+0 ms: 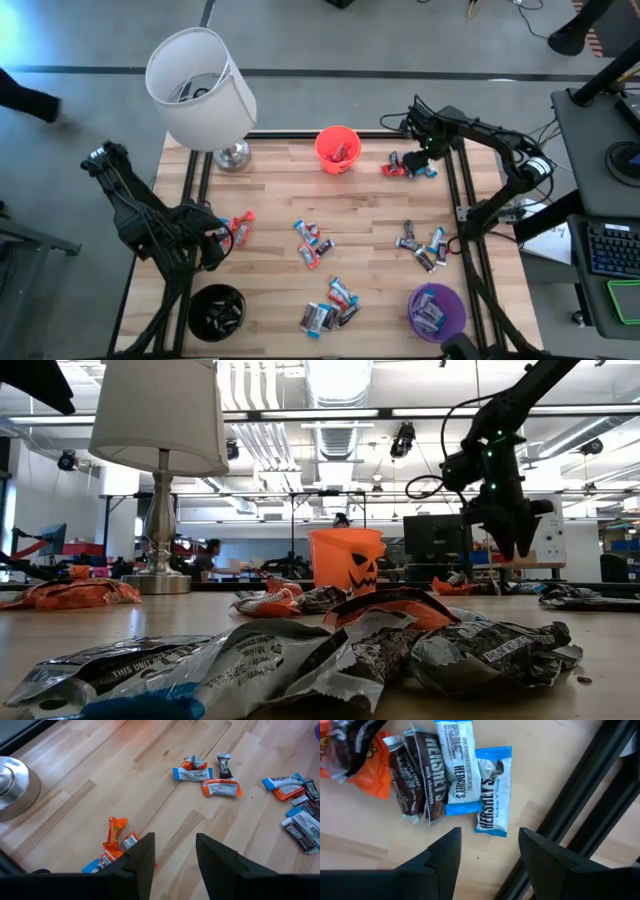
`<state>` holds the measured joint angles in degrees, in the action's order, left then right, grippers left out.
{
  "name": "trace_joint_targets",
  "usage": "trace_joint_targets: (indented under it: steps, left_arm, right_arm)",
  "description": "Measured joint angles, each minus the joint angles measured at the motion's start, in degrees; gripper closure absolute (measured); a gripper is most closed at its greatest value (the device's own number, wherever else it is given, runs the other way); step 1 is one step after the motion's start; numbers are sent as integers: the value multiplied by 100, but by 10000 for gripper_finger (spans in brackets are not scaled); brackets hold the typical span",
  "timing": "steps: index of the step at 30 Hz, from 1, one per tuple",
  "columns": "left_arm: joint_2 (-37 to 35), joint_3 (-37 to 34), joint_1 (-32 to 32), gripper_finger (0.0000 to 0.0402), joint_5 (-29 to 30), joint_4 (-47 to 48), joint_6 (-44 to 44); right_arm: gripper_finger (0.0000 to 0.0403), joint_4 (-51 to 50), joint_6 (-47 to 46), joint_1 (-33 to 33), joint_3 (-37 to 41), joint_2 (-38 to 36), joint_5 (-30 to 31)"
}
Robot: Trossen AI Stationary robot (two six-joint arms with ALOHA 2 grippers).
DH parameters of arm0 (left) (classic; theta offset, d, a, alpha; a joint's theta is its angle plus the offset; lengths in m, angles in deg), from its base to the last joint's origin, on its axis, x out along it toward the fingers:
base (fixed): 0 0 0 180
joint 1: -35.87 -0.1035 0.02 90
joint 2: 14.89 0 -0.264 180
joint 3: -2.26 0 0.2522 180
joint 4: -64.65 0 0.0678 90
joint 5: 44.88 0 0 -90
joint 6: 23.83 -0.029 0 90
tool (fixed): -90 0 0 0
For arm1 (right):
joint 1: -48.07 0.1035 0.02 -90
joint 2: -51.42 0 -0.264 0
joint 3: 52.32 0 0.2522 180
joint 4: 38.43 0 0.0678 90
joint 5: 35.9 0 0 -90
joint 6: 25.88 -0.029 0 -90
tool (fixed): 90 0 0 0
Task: Organize candy in baskets
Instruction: Put the brown chocolate into the black bucket
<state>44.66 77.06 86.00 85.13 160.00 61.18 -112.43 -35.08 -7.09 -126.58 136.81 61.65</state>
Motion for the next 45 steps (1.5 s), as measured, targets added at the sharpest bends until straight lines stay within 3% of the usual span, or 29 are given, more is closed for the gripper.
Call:
trace_joint_targets:
  steps: [26, 41, 45]
  left_arm:
    - [0, 0, 0, 276, -4, -173, -2]
    - [-2, 2, 0, 276, -7, -215, -44]
    - [-1, 2, 0, 276, -7, -215, -44]
  right_arm:
    - [213, 489, 161, 79, 490, 4, 131]
    - [213, 614, -130, 181, 445, 4, -221]
    - [213, 824, -89, 289, 341, 2, -660]
